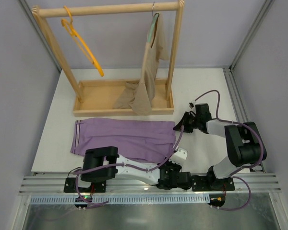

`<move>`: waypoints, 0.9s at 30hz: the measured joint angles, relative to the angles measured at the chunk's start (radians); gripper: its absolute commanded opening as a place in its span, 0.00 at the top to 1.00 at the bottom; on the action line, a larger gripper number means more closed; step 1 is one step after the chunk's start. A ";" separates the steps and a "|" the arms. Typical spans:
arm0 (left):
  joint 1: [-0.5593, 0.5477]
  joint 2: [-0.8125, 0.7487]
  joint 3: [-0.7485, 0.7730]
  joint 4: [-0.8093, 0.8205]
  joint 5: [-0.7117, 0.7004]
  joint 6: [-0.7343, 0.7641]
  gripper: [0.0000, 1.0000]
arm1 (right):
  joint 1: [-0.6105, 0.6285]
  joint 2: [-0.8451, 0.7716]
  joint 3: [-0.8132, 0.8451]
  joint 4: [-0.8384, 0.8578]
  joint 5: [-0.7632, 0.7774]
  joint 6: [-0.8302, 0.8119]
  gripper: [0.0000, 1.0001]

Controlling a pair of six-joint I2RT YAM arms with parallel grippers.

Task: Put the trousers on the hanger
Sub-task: Fold the trousers

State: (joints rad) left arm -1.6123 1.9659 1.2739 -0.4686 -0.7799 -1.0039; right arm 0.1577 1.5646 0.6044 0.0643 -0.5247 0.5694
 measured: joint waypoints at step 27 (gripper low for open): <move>-0.008 0.000 0.100 -0.069 0.064 -0.051 0.63 | -0.048 -0.350 -0.016 -0.232 0.093 -0.069 0.45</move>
State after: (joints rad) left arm -1.6203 1.9656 1.3735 -0.5373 -0.7155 -1.0546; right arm 0.1093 1.2144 0.5884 -0.1680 -0.4320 0.4999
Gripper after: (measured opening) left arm 0.279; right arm 0.533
